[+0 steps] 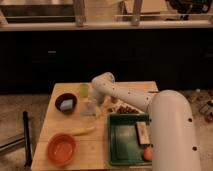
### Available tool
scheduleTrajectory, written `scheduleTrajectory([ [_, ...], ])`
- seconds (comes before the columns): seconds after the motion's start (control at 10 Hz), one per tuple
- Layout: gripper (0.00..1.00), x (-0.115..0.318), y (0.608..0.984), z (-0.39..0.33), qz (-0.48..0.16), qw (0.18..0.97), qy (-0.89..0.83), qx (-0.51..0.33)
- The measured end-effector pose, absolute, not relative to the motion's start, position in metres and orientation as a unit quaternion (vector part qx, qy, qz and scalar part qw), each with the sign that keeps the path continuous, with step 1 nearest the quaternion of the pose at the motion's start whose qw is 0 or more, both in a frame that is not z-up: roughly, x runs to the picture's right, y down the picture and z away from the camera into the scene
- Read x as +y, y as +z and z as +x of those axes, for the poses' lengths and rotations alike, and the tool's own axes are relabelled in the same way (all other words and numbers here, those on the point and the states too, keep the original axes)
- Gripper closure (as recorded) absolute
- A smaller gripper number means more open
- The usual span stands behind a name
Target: Place towel in red bowl
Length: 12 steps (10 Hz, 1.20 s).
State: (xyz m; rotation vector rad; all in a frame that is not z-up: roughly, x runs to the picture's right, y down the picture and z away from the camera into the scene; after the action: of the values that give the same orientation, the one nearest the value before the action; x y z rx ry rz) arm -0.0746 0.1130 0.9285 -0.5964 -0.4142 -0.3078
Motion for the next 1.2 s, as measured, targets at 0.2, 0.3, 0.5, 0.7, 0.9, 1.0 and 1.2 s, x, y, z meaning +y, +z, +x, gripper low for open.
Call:
scheduleTrajectory([
  [0.2,0.2,0.1131,0.9301,-0.0733,-0.292,0.923,-0.149,-0.201],
  [0.3,0.26,0.1136,0.9301,-0.0737,-0.292,0.923,-0.15,-0.201],
  [0.5,0.43,0.1133,0.9305,-0.0732,-0.291,0.923,-0.15,-0.2],
  [0.7,0.66,0.1132,0.9303,-0.0732,-0.291,0.924,-0.147,-0.201],
  [0.9,0.86,0.1136,0.9309,-0.0722,-0.29,0.924,-0.147,-0.201],
  [1.0,0.95,0.1145,0.9312,-0.0719,-0.291,0.924,-0.147,-0.201],
  [1.2,1.0,0.1149,0.9312,-0.0721,-0.291,0.923,-0.15,-0.201],
])
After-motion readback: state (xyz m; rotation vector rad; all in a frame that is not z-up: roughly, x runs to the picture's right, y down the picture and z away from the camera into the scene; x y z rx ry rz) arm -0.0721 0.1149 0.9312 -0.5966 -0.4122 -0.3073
